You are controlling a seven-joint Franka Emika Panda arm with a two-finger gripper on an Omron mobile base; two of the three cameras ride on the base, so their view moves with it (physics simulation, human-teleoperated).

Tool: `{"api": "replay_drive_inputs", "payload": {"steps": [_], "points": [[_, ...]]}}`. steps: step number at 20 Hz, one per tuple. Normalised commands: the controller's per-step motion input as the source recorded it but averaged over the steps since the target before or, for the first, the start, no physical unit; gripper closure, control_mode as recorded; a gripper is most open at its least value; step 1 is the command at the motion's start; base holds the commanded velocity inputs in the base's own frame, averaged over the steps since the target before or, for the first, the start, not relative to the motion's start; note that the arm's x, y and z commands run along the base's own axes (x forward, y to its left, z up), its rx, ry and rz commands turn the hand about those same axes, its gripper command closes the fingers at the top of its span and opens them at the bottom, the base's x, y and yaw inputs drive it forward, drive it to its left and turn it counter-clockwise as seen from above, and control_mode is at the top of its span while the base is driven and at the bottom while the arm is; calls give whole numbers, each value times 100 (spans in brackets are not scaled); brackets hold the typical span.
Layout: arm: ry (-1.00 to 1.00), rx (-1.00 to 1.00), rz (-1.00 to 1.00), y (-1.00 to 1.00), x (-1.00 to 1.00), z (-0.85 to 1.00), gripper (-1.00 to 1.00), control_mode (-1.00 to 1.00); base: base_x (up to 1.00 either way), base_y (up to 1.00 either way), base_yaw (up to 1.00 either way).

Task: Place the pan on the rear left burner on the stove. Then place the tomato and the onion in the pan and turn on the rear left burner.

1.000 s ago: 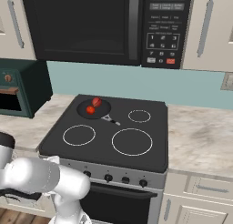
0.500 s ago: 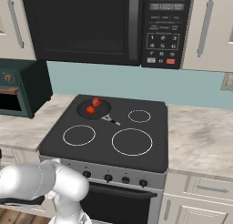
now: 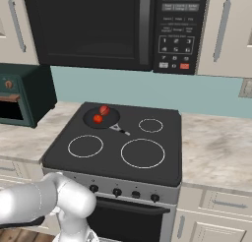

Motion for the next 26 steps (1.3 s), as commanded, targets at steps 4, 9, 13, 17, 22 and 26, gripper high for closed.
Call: {"api": "replay_drive_inputs", "payload": {"steps": [4,9,13,17,22,26], "points": [[0,0,0,0,30,-2,100,-100,0,0,0],[0,0,0,-1,41,-7,100,-100,0,0,0],[0,0,0,0,44,-9,100,-100,0,0,0],[0,0,0,-2,52,-10,100,-100,0,0,0],[0,-7,-4,-13,64,-2,100,-100,0,0,0],[0,-10,-12,-24,49,0,100,-100,0,0,0]]}}
